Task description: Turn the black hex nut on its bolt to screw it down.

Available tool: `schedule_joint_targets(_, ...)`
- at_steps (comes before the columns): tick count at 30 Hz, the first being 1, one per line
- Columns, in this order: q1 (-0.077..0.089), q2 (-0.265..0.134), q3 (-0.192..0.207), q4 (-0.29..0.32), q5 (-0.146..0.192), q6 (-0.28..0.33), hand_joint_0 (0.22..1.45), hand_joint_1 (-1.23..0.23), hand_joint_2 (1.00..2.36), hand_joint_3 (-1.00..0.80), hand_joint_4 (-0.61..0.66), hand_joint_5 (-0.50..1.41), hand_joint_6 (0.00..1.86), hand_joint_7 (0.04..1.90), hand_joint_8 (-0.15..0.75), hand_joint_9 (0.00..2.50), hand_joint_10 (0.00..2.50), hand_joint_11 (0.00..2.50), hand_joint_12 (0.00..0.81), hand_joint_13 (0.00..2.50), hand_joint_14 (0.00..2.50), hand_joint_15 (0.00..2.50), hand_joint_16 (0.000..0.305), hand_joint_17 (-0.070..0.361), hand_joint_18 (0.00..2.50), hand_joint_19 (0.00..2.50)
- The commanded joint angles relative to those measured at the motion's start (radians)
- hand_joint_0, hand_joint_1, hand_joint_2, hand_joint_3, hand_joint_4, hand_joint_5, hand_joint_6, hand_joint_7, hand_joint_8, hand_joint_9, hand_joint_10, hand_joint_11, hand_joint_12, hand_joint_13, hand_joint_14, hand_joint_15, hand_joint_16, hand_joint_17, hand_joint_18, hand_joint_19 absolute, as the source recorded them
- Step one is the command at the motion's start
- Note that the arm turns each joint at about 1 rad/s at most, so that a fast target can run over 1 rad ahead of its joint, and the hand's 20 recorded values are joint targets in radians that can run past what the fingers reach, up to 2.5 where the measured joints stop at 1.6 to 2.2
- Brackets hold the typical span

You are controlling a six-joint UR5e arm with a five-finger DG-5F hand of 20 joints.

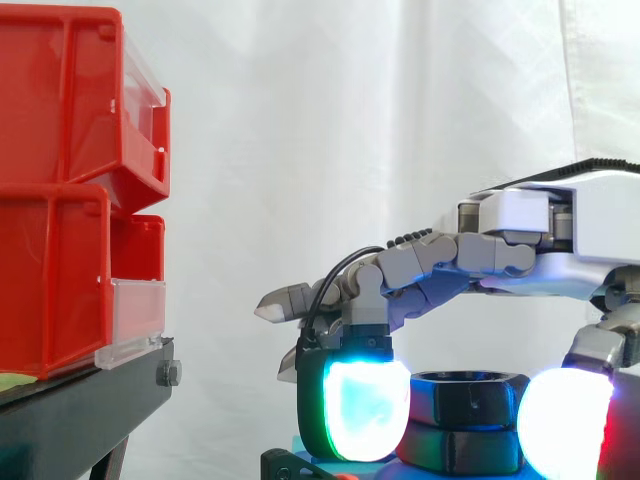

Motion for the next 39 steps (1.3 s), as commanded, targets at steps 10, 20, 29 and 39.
schedule_joint_targets(10,-0.005,0.001,0.086,-0.082,-0.014,0.112,0.40,-0.36,1.00,-0.50,0.36,-0.11,0.50,1.23,0.356,0.63,0.00,0.15,0.423,0.29,0.00,0.00,0.065,0.145,0.37,0.15)
schedule_joint_targets(20,-0.012,0.043,0.221,-0.461,0.012,0.020,0.41,-0.36,1.00,-0.50,0.35,-0.12,0.50,1.16,0.350,0.63,0.00,0.15,0.418,0.29,0.00,0.00,0.064,0.143,0.36,0.17)
schedule_joint_targets(29,-0.037,0.110,0.175,-0.529,0.032,0.035,0.43,-0.38,1.00,-0.50,0.35,-0.12,0.50,1.16,0.340,0.62,0.00,0.15,0.407,0.28,0.00,0.00,0.061,0.138,0.36,0.17)
schedule_joint_targets(39,-0.051,0.267,-0.133,-0.354,0.103,0.170,0.45,-0.41,1.00,-0.50,0.33,-0.12,0.50,1.15,0.330,0.62,0.00,0.16,0.394,0.28,0.00,0.00,0.058,0.131,0.34,0.18)
